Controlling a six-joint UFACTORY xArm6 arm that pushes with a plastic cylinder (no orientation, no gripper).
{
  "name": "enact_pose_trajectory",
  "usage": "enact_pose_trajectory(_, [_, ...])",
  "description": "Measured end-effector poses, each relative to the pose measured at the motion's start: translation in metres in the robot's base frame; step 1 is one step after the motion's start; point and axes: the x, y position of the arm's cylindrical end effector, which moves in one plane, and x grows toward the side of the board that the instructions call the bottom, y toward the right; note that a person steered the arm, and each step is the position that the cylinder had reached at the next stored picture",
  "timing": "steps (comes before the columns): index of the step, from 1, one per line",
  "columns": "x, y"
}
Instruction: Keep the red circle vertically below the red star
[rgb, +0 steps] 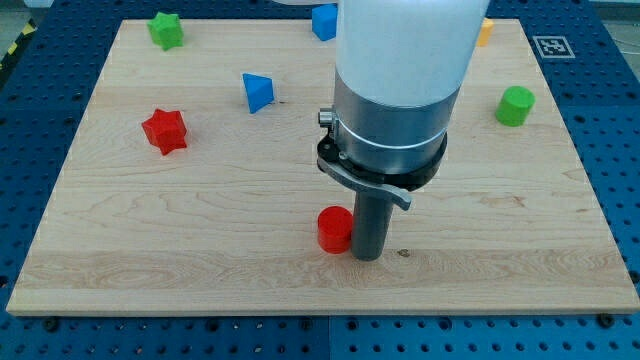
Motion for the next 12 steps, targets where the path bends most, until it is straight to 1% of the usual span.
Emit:
enact_pose_trajectory(3, [-0.001, -0.009])
enact_pose_trajectory(4, [-0.002, 0.005])
enact_pose_trajectory(5, [-0.032, -0.009])
enact_pose_trajectory(6, [-0.035, -0.018])
enact_pose_trajectory(7, [-0.035, -0.055])
enact_pose_trajectory(9, [-0.034, -0.055])
enact_pose_trajectory(12, [-0.018, -0.065])
